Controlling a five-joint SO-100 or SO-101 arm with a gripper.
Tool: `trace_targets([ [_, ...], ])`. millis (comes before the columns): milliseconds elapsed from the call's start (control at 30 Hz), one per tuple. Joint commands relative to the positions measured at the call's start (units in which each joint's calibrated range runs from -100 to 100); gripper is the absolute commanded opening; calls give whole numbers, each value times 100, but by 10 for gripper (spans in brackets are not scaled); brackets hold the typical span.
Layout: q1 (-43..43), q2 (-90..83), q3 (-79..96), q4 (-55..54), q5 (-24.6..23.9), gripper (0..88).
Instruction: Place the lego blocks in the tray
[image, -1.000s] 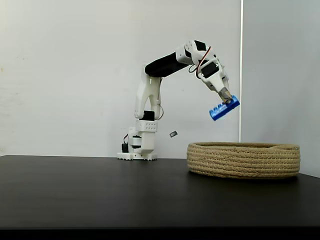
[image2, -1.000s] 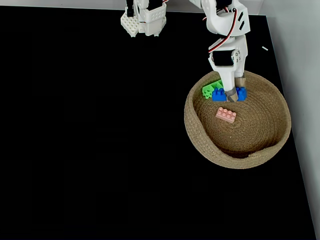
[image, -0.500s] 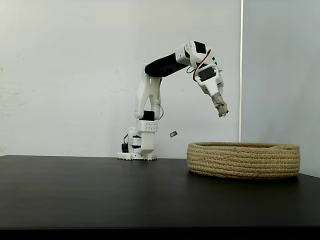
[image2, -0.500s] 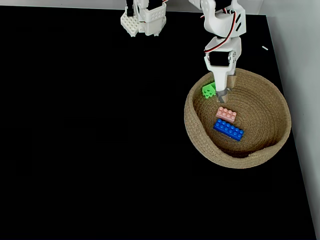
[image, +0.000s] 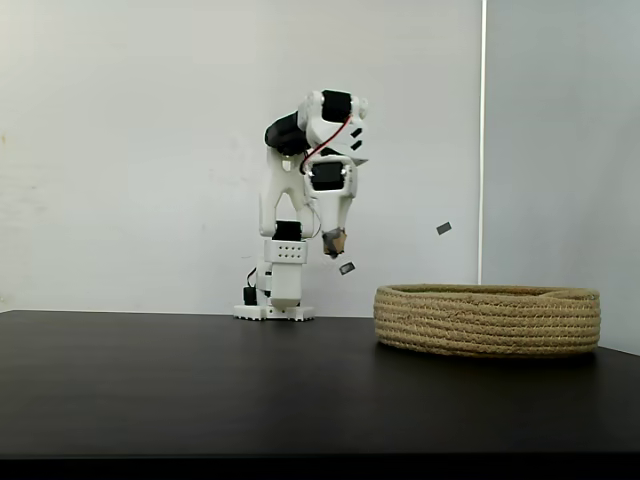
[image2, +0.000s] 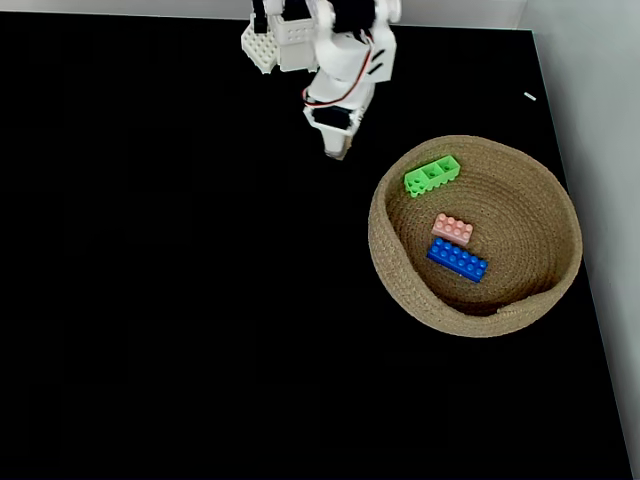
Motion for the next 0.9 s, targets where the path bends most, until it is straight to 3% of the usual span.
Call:
trace_targets([
  [0, 462, -2513, 1698, -405, 488, 1],
  [200, 619, -5832, 4927, -1305, 1133, 1],
  [333, 817, -7164, 6222, -1838, 1358, 1],
  [567, 1015, -8497, 7444, -1521, 1675, 1],
  [867, 1114, -8488, 8173, -1738, 1797, 0],
])
